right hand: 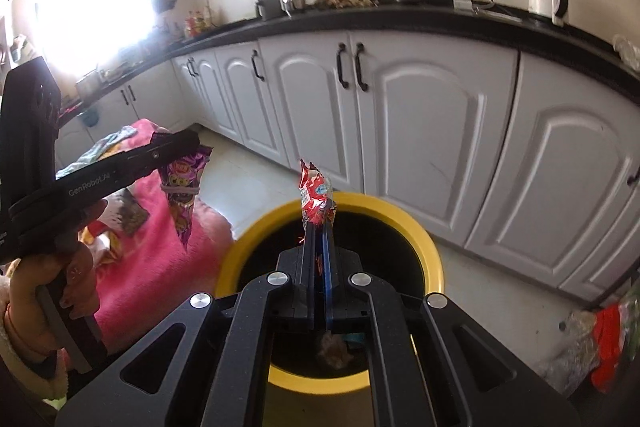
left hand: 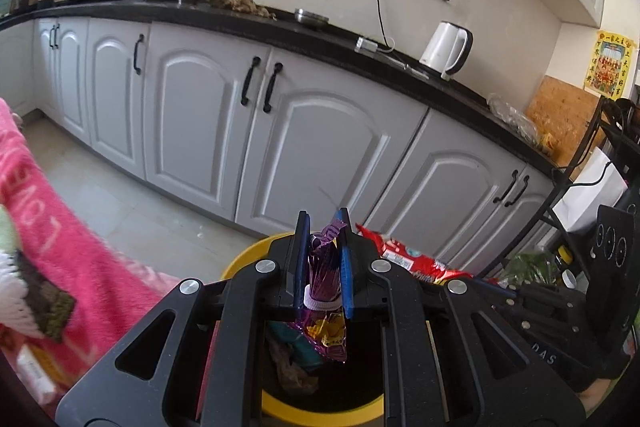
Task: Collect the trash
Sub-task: 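Open the left tool over the bin while the right tool opens to drop its bag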
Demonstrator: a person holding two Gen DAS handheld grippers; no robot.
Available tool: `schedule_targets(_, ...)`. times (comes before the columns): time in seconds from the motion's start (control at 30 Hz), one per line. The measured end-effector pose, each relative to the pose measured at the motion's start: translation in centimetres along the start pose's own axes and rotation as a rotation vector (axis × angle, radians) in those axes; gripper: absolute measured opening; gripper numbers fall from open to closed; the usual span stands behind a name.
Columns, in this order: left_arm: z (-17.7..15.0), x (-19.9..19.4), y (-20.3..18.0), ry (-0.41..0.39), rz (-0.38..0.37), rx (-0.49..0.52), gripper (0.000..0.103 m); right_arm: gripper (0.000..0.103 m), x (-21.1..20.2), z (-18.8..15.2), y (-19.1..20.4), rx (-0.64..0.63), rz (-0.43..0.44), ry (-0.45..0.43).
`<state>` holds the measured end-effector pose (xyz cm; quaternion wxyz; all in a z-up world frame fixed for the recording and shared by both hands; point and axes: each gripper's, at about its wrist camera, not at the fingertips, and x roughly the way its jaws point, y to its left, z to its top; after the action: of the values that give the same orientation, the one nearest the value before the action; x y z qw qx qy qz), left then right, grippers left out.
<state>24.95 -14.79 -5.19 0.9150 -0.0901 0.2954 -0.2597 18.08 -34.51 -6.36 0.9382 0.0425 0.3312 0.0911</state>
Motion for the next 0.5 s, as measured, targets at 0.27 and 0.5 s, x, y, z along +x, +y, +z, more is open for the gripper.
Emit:
schedule_targets(0.27, -1.6, 3.2, 0.2, 0.056, 0.001, -0.020, 0.011, 0.004, 2.1, -0.9, -1.3, 0.040, -0.020, 0.052)
schedule_targets(0.5, -2.4, 3.1, 1.4, 0.076, 0.028, -0.049, 0.040, 0.024, 2.6, -1.0, -1.7, 0.064, -0.043, 0.067)
